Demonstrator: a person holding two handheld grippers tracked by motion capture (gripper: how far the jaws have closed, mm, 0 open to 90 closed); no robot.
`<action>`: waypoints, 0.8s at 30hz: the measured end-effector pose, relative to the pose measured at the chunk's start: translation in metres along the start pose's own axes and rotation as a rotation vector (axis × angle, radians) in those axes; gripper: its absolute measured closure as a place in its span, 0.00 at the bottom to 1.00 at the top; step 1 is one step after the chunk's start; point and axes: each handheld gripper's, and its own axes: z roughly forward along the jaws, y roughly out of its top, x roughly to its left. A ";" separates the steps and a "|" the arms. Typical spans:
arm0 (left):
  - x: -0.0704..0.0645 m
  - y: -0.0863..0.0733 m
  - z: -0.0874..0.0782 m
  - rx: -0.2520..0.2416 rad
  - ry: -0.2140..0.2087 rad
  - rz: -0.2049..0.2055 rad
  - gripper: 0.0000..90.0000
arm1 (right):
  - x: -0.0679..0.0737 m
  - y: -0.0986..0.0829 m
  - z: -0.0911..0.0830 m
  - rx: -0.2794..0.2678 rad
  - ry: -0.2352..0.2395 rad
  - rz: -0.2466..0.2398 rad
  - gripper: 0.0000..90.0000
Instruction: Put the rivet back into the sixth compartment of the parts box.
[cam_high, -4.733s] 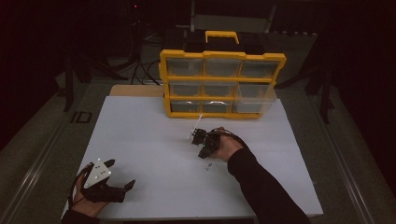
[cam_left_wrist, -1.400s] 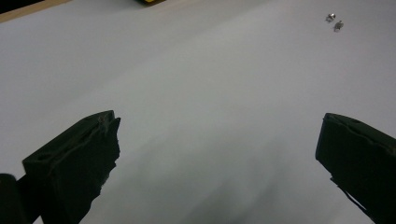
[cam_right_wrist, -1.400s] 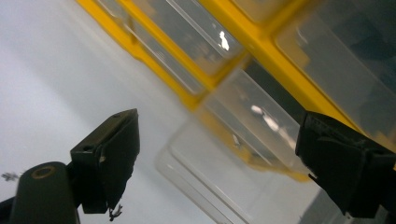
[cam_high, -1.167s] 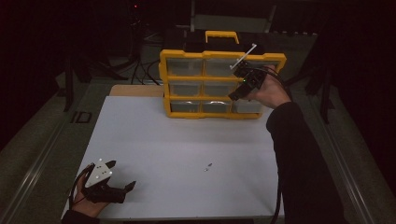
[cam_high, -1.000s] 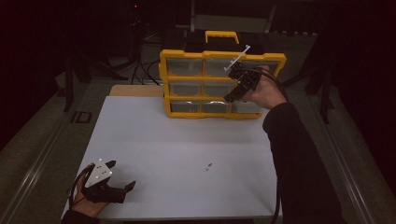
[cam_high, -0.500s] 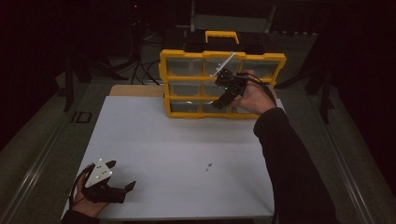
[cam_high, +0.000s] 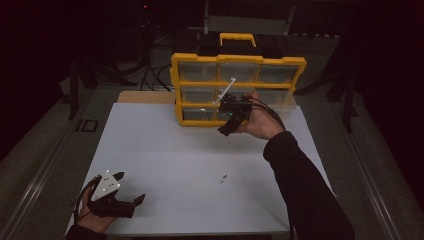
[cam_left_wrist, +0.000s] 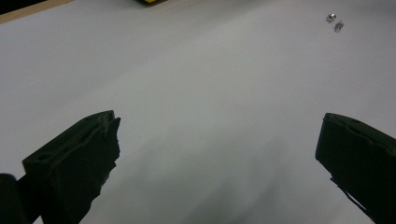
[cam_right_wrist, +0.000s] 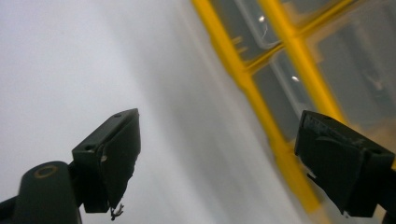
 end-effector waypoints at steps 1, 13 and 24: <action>0.000 0.000 0.000 0.000 0.000 0.000 0.00 | 0.003 -0.001 0.004 0.005 0.003 -0.006 0.16; 0.000 0.000 0.000 0.001 0.000 0.000 0.00 | 0.036 -0.029 0.046 0.050 0.042 -0.039 0.16; -0.001 0.000 0.001 0.004 0.001 0.001 0.00 | 0.062 -0.054 0.078 0.121 0.089 -0.050 0.18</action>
